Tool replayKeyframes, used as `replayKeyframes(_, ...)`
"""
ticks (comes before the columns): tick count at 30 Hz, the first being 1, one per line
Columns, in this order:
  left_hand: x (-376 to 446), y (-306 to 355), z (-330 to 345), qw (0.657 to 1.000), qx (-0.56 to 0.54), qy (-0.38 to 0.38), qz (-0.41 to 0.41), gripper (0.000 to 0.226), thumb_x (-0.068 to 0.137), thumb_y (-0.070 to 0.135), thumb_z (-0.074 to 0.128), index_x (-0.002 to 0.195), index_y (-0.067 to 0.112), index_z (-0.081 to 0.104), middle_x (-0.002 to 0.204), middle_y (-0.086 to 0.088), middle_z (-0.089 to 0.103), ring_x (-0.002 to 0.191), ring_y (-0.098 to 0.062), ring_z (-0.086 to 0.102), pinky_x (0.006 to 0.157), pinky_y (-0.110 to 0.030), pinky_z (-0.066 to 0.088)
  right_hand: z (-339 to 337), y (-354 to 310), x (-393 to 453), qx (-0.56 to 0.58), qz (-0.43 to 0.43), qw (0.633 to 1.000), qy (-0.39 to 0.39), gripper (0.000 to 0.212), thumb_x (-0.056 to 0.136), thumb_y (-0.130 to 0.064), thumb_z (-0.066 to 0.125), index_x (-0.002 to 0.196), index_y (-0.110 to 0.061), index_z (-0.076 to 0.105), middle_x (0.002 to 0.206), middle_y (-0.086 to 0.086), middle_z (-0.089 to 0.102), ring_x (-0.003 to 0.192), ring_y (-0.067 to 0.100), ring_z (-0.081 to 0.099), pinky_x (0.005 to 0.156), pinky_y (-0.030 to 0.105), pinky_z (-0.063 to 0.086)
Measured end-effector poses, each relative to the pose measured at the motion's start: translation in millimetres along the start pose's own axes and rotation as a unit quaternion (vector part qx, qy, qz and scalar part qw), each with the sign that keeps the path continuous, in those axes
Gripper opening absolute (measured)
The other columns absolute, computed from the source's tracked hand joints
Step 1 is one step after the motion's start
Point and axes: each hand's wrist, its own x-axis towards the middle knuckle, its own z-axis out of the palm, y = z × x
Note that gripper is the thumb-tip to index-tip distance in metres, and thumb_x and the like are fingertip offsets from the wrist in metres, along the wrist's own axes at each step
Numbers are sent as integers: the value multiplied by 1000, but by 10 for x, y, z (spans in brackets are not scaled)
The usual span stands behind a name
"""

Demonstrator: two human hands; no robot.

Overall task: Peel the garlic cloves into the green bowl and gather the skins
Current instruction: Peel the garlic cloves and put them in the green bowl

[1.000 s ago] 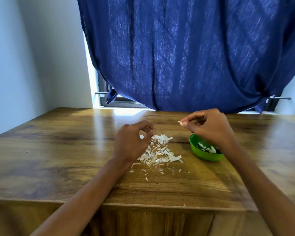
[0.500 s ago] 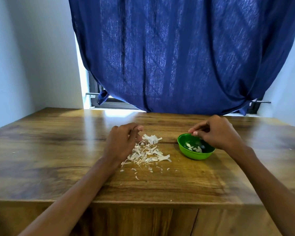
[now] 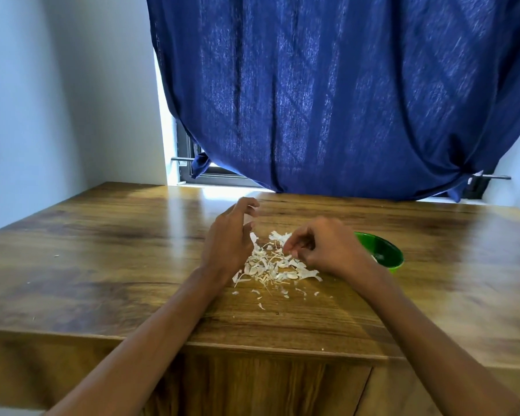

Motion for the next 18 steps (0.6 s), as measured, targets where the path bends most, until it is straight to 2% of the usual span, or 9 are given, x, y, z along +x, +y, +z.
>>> replayKeyframes(4,9,-6,16,1000,4,3,9,29,96,3,63,120,19,61,109,6,70,87,-16,66,76,-34,52,170,-78,58,-31,13,999,16,16,86,-20,78,89,-36,77,91,-18,73,89,3,64,90,38,56)
replayKeyframes(7,14,-12,15,1000,0,10,7,25,97,4,61,116,20,63,104,9,69,86,-12,63,74,-31,49,228,-102,92,-61,17,998,11,13,81,-23,82,85,-34,76,90,-17,71,93,8,64,93,42,54)
replayKeyframes(9,14,-11,15,1000,-2,10,5,23,97,4,61,114,20,65,103,9,69,85,-10,62,73,-29,47,238,-108,91,-79,17,997,8,11,79,-28,84,85,-34,76,90,-16,71,94,8,64,93,42,53)
replayKeyframes(14,28,-31,38,1000,2,12,16,17,97,6,60,103,20,68,102,12,69,91,-12,65,79,-35,53,221,-109,85,-113,14,994,1,14,77,-35,85,87,-35,76,94,-16,71,97,8,62,93,40,52)
replayKeyframes(18,25,-48,48,1000,11,-3,16,16,96,6,62,103,18,70,103,6,73,91,-11,66,80,-34,54,216,-81,96,-53,24,998,23,9,84,-30,80,89,-36,76,90,-20,70,84,-2,60,84,33,55)
